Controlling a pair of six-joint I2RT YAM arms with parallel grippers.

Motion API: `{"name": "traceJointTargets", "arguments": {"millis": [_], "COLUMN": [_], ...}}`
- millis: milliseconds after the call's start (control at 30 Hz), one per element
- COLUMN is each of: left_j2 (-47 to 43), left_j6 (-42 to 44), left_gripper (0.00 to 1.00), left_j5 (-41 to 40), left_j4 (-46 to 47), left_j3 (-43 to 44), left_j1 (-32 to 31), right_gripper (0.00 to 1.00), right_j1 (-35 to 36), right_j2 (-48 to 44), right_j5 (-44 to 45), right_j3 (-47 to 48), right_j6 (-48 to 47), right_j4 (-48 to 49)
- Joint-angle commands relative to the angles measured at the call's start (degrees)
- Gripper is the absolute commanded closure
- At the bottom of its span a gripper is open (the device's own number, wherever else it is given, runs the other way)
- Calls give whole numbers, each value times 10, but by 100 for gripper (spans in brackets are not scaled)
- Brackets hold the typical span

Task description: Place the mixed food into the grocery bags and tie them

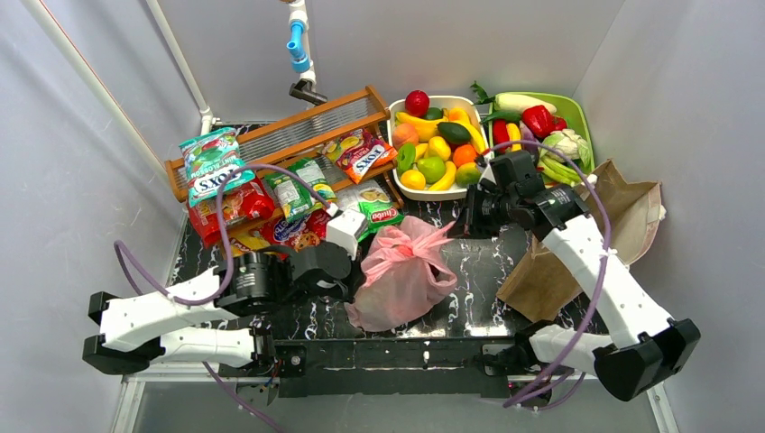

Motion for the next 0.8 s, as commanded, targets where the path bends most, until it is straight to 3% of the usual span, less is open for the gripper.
{"name": "traceJointTargets", "arguments": {"millis": [0, 367, 700, 767], "left_j2": [-32, -90, -73, -61], "left_j6": [-43, -129, -86, -68], "left_gripper": [100, 100, 100, 85], "left_j5": [27, 47, 53, 64], "left_j4": [-21, 42, -19, -34], "left_j3": [-94, -217, -136, -102], "left_j1": [5, 5, 5, 5], "right_gripper": [99, 99, 99, 99], "right_j1": [-98, -162, -163, -162], "right_j2": [3, 43, 16, 2], "right_j5": [19, -12, -106, -127], "right_j3": [-89, -182, -168, -164], "right_j6": [-1, 22, -5, -13], "right_j4": [61, 85, 97, 100]}}
